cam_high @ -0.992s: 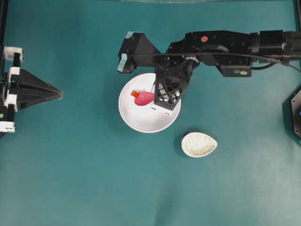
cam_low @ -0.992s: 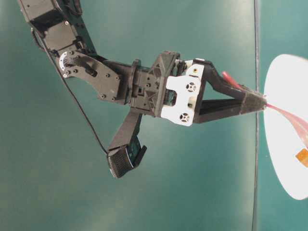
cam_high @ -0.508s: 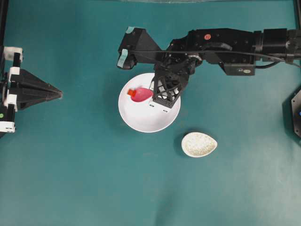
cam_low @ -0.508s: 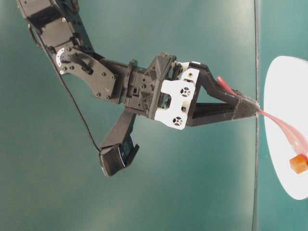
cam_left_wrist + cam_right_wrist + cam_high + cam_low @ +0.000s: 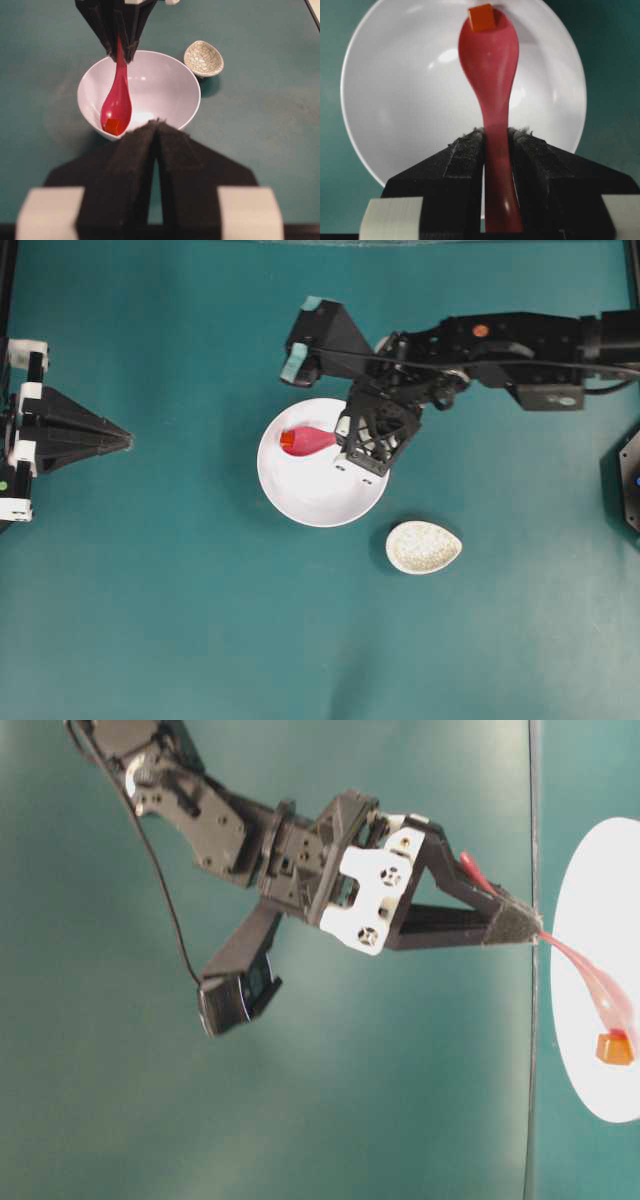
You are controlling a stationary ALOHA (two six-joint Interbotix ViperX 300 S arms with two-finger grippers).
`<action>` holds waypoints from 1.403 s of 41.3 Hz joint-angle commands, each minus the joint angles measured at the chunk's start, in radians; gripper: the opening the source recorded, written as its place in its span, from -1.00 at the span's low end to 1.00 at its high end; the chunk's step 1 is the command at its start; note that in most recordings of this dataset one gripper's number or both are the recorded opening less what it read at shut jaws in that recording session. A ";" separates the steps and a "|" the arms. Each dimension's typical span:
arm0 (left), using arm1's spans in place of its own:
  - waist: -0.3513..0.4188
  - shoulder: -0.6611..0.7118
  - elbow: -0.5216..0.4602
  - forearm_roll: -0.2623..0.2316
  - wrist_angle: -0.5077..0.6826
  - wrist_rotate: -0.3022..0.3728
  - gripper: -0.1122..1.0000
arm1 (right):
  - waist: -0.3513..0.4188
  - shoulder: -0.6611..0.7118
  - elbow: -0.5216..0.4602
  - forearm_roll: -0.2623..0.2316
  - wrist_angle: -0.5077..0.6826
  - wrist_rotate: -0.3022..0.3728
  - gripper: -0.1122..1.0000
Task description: Grip the spoon and scoop the red block from the bowl with right arm.
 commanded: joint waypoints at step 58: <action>-0.002 0.006 -0.029 0.002 -0.006 -0.002 -0.80 | 0.110 -0.311 0.437 -0.021 -0.598 -0.005 -0.37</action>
